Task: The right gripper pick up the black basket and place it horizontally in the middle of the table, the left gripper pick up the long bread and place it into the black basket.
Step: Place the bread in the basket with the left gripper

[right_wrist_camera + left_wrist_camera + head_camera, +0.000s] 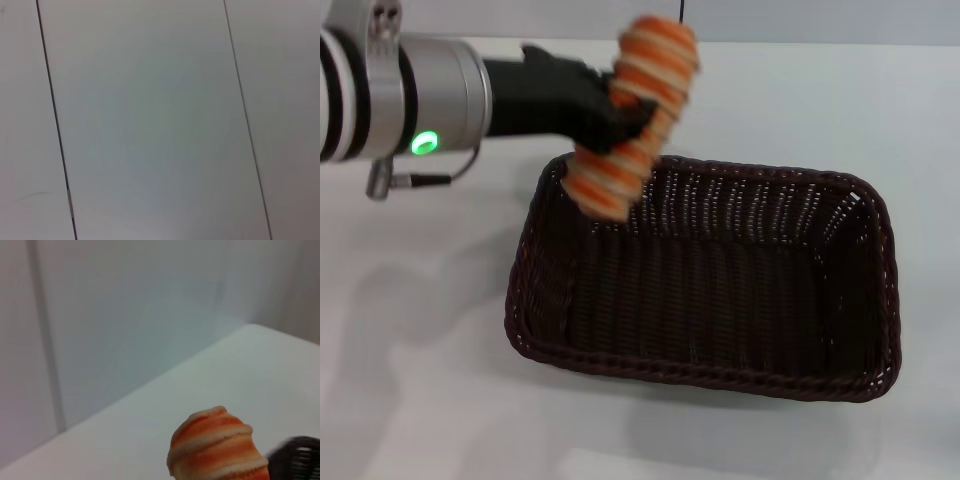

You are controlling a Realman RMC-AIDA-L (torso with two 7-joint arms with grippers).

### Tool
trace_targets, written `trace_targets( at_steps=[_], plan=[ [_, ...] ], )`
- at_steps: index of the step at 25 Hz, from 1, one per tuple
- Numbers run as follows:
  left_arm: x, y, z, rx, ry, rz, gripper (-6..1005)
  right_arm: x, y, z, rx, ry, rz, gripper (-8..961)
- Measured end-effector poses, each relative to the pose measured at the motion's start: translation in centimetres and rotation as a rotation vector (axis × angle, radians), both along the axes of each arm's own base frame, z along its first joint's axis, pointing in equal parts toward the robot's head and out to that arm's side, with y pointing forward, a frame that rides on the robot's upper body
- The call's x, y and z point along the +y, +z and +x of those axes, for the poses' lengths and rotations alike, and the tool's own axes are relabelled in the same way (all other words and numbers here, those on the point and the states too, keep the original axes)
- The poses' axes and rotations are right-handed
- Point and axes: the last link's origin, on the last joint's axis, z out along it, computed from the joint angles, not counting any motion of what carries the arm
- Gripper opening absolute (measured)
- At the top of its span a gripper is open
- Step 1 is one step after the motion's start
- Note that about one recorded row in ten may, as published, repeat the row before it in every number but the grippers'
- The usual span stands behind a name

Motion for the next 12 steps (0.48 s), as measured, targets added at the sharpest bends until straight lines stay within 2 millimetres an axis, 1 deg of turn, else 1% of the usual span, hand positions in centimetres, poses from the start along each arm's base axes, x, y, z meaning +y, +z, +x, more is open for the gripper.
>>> trace_targets(
  at_steps=[2, 4, 6, 12],
  plan=[
    [-0.8, -0.4, 0.0, -0.025, -0.021, -0.049, 428, 0.0, 0.0, 0.0, 0.001, 0.001, 0.0, 838],
    [-1.0, -0.8, -0.2, -0.037, -0.026, -0.079, 408, 0.1, 0.0, -0.1, 0.001, 0.004, 0.0, 838],
    [-0.9, -1.1, -0.4, -0.038, -0.021, -0.091, 388, 0.2, 0.0, -0.2, 0.001, 0.007, 0.0, 838],
    [-0.1, -1.7, -0.8, -0.035, -0.01, -0.101, 414, 0.3, 0.1, -0.3, -0.003, 0.016, 0.008, 839]
  ],
)
